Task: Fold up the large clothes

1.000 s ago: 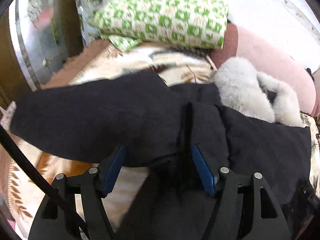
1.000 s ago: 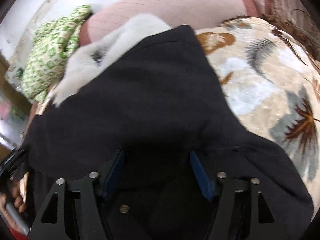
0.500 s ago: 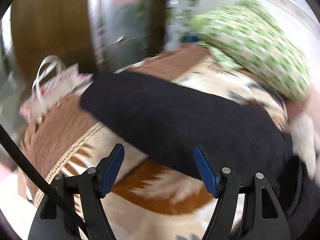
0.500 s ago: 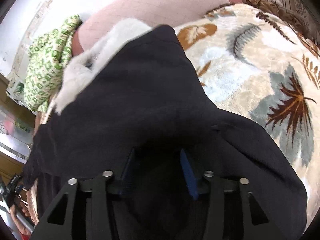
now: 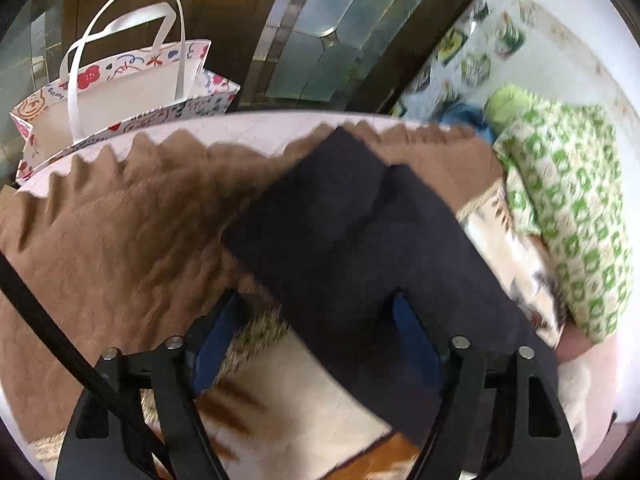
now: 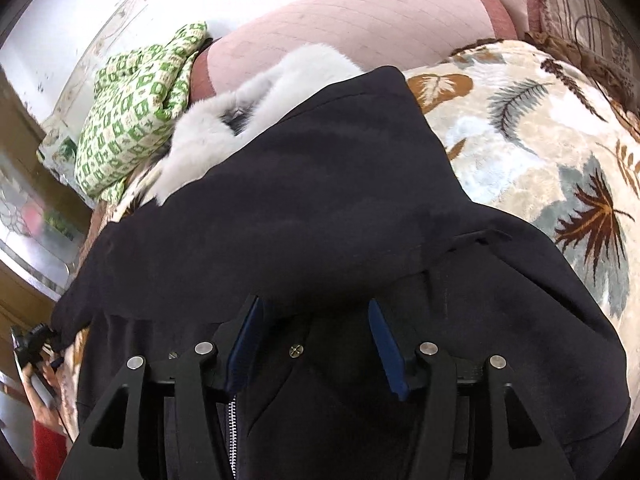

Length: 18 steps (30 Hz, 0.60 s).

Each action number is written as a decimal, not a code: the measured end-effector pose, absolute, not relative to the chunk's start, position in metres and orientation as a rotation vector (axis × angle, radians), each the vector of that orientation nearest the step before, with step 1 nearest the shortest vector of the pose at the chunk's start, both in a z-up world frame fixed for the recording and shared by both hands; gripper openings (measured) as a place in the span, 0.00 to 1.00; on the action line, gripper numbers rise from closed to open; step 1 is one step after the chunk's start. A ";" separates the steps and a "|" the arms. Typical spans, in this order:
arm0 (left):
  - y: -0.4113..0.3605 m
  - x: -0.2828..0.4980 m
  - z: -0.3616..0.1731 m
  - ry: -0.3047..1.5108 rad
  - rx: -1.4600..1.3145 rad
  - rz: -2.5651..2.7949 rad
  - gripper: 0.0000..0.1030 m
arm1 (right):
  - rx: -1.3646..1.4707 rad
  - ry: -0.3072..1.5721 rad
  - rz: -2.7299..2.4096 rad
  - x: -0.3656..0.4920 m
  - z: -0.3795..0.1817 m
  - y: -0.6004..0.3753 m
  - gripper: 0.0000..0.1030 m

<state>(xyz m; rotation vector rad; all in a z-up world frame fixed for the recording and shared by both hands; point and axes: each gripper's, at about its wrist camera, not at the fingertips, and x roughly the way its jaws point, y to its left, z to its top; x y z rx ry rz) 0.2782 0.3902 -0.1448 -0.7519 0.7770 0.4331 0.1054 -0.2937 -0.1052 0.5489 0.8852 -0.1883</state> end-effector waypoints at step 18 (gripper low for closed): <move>0.301 0.281 -0.074 0.715 -0.386 0.428 0.18 | 0.490 0.897 -0.178 0.112 -0.111 -0.285 0.57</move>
